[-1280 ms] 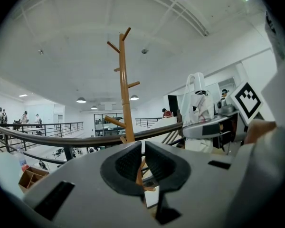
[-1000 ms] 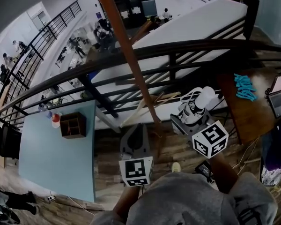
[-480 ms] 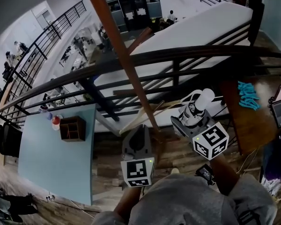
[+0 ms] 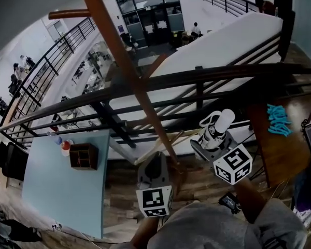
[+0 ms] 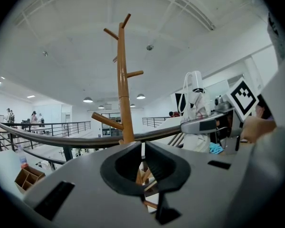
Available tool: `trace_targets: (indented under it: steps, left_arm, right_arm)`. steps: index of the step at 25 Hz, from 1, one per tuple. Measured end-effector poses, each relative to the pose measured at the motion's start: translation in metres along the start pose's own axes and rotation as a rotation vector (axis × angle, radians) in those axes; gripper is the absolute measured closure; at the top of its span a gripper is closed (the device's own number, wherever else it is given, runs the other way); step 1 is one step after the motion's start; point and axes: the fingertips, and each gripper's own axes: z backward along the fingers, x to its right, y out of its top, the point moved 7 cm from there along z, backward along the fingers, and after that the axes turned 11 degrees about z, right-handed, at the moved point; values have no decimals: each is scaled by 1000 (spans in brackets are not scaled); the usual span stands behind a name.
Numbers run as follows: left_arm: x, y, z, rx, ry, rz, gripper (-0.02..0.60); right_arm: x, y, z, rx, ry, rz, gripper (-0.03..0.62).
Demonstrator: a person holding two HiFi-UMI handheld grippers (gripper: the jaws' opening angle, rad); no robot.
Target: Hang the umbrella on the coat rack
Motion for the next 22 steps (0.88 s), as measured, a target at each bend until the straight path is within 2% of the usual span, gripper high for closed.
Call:
trace_targets:
  steps: [22]
  left_arm:
    - [6,2,-15,15,60,-3,548]
  right_arm:
    - [30,-1,-14,14,28,34,324]
